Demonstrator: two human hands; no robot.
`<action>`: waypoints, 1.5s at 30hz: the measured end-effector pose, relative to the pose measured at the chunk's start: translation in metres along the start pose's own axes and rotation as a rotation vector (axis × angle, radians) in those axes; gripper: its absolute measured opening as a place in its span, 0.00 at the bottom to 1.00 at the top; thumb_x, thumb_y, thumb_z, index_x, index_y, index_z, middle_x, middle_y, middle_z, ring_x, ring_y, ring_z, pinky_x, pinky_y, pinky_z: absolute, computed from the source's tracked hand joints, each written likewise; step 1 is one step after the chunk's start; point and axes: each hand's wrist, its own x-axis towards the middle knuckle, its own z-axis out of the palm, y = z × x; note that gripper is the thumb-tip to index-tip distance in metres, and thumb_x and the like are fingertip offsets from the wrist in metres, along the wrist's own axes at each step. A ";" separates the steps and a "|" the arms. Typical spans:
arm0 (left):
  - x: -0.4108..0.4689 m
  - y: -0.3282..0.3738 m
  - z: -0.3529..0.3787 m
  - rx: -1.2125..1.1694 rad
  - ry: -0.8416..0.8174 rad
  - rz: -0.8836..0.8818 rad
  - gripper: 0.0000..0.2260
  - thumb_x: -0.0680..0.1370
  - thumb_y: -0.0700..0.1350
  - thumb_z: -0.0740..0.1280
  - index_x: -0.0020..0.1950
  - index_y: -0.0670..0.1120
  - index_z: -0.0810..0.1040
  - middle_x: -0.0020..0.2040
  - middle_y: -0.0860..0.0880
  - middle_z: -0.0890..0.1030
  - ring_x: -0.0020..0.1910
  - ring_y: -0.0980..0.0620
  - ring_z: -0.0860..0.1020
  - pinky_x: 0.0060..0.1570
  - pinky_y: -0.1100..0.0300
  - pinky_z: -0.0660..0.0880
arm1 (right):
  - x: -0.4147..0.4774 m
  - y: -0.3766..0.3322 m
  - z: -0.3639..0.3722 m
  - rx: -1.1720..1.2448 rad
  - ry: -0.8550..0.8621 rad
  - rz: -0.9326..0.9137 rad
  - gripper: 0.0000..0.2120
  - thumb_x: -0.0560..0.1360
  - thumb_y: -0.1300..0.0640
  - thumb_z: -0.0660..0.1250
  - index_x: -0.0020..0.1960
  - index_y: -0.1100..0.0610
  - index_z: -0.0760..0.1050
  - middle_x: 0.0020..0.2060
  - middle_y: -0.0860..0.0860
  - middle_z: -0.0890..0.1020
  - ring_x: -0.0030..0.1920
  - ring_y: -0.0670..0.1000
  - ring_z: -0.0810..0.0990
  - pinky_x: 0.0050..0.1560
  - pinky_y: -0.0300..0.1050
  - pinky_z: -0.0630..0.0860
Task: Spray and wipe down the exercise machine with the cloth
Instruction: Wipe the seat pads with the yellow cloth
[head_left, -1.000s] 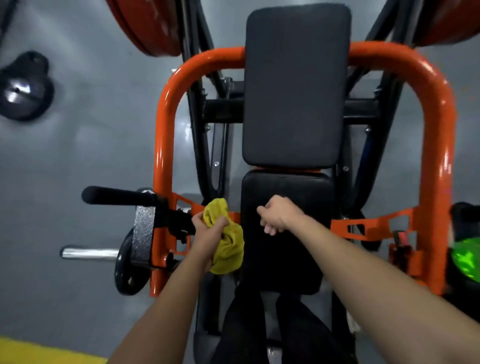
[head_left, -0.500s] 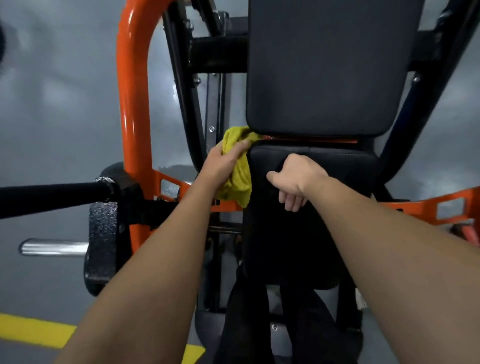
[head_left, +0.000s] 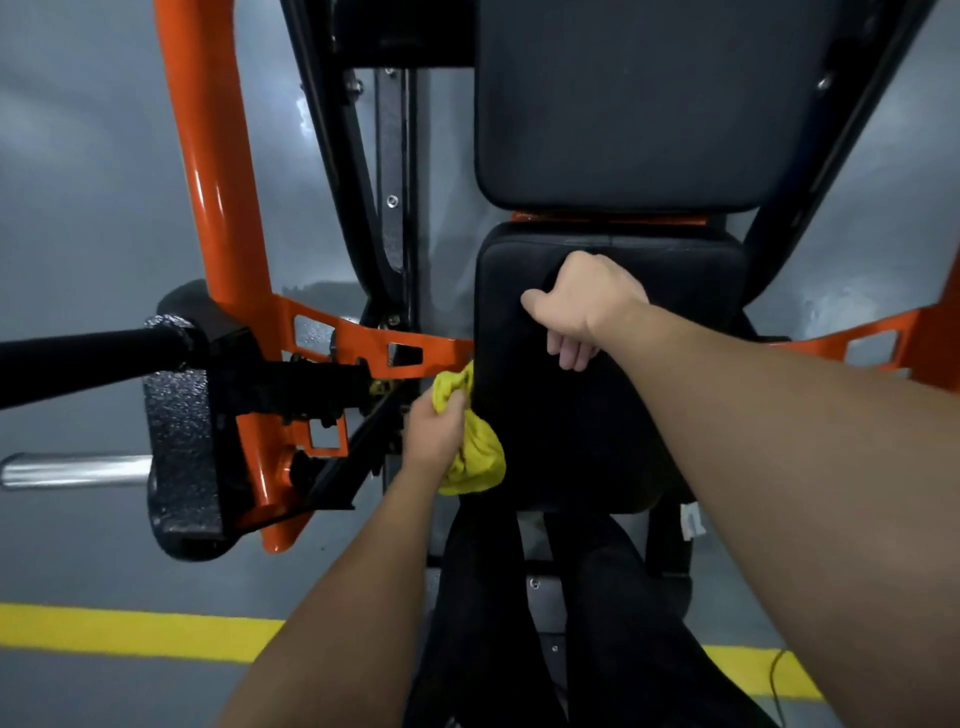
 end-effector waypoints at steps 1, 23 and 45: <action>0.005 0.007 -0.001 0.009 0.013 0.049 0.10 0.71 0.56 0.64 0.37 0.51 0.79 0.35 0.51 0.79 0.40 0.46 0.80 0.47 0.49 0.78 | 0.000 0.001 0.001 -0.011 0.020 -0.005 0.27 0.79 0.46 0.58 0.33 0.61 0.84 0.26 0.54 0.84 0.28 0.51 0.85 0.49 0.48 0.83; 0.023 -0.024 0.002 -0.082 0.078 -0.117 0.09 0.81 0.46 0.64 0.56 0.48 0.83 0.53 0.43 0.84 0.56 0.39 0.82 0.59 0.45 0.79 | 0.001 -0.004 -0.005 0.075 -0.106 0.061 0.23 0.78 0.52 0.59 0.36 0.66 0.83 0.29 0.60 0.84 0.32 0.59 0.86 0.48 0.55 0.85; 0.041 0.153 -0.014 -0.035 0.071 0.366 0.06 0.73 0.50 0.65 0.36 0.53 0.76 0.33 0.57 0.78 0.37 0.53 0.78 0.46 0.54 0.78 | -0.003 -0.001 -0.005 0.051 -0.075 0.026 0.22 0.76 0.51 0.59 0.36 0.64 0.84 0.28 0.58 0.84 0.30 0.57 0.86 0.48 0.53 0.85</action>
